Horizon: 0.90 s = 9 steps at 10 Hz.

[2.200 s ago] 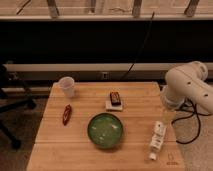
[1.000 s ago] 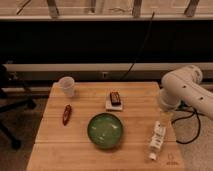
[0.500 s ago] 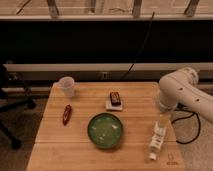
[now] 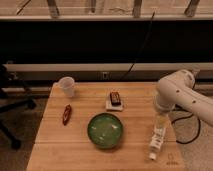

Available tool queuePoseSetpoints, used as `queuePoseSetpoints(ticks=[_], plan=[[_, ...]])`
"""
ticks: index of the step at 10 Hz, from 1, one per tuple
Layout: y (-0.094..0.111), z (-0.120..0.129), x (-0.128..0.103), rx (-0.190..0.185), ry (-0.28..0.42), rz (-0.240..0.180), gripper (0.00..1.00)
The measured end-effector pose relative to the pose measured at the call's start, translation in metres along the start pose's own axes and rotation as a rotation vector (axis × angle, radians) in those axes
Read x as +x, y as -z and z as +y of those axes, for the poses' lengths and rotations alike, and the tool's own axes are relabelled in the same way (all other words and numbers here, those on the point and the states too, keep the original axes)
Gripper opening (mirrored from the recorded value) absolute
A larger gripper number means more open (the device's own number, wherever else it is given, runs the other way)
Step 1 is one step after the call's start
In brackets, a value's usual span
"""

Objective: Push the ceramic bowl across the table

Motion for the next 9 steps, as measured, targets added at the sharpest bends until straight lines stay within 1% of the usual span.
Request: queuePoseSetpoints(ticks=[9], plan=[[-0.021, 0.004, -0.013, -0.001, 0.024, 0.0, 0.8]])
